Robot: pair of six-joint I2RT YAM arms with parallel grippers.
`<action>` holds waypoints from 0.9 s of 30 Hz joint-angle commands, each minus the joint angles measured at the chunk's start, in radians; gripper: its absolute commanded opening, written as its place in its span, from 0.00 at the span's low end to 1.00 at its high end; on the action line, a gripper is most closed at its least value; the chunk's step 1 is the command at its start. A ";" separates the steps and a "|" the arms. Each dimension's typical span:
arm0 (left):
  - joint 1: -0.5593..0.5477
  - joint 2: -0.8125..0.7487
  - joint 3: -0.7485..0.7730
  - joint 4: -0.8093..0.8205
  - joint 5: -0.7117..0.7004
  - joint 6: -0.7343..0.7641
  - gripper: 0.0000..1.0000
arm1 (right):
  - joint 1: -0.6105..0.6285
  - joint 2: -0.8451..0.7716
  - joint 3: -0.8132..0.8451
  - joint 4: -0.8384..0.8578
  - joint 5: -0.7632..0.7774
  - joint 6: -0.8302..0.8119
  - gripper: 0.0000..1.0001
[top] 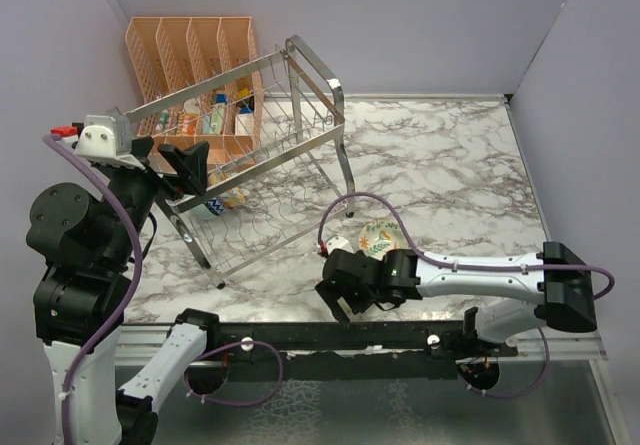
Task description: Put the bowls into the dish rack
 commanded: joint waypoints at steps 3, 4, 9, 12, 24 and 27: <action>-0.006 -0.020 -0.026 0.014 -0.025 0.010 0.99 | 0.005 0.085 0.000 0.087 0.086 -0.040 0.77; -0.006 -0.021 -0.029 0.014 -0.025 0.011 0.99 | 0.008 0.099 0.003 0.094 0.094 -0.046 0.73; -0.005 -0.023 -0.031 0.008 -0.035 0.017 0.99 | 0.035 0.144 0.005 0.121 0.151 -0.048 0.68; -0.005 -0.023 -0.034 0.006 -0.037 0.018 0.99 | 0.038 0.158 -0.009 0.127 0.165 -0.031 0.64; -0.006 -0.023 -0.039 0.013 -0.037 0.017 0.99 | 0.071 0.237 -0.007 0.065 0.248 0.051 0.30; -0.005 -0.020 -0.025 0.011 -0.036 0.018 0.99 | 0.086 0.231 0.014 0.042 0.261 0.056 0.14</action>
